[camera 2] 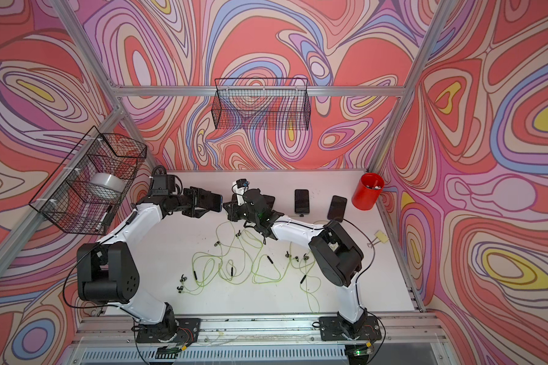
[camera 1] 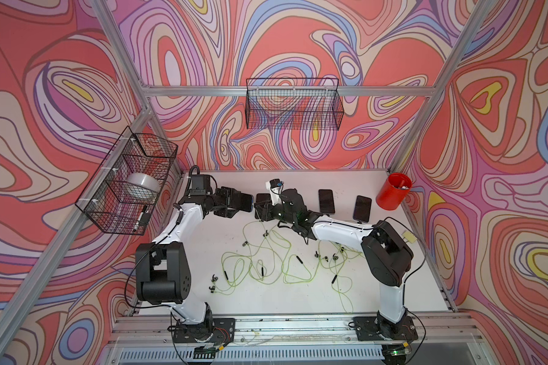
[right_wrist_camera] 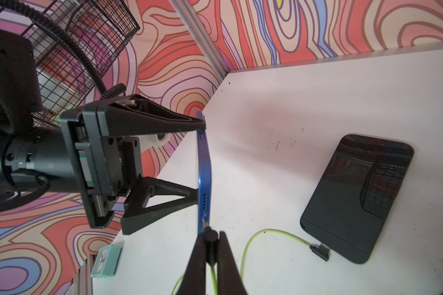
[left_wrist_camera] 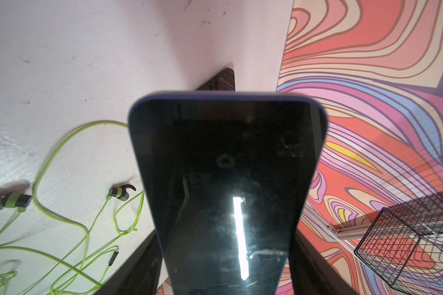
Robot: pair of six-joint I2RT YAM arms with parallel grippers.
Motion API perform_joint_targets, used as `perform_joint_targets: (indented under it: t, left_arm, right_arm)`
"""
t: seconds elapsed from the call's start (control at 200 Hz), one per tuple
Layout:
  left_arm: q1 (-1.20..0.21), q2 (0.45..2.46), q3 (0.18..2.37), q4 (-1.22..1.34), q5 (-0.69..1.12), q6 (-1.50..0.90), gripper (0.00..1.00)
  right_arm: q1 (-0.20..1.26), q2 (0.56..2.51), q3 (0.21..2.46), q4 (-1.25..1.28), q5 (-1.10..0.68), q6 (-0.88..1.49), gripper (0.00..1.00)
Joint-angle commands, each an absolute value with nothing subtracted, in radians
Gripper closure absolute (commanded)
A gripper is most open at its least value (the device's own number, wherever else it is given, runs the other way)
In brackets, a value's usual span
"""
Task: Plug wired earphones into phones
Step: Insert the wired earphone into the phone.
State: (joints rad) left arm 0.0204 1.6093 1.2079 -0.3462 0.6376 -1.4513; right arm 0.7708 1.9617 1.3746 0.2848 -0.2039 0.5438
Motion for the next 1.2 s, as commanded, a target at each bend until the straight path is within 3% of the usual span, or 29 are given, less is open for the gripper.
perform_joint_targets:
  t: [0.0,0.481,0.806,1.192]
  left_arm:
    - [-0.003,1.566,1.209,-0.332,0.727,-1.465,1.00]
    - [-0.006,1.588,1.236,-0.313,0.777,-1.489,1.00]
    - [-0.014,1.608,1.226,-0.310,0.804,-1.473,1.00]
    - [-0.056,1.661,1.232,-0.279,0.867,-1.424,1.00]
  right_arm:
    - [0.773,1.992,1.421,0.247,-0.189,0.528,1.00]
    - [0.772,1.979,1.424,0.120,-0.173,0.421,1.00]
    - [0.772,1.974,1.401,0.220,-0.269,0.413,1.00]
    - [0.773,1.987,1.418,0.222,-0.264,0.403,1.00]
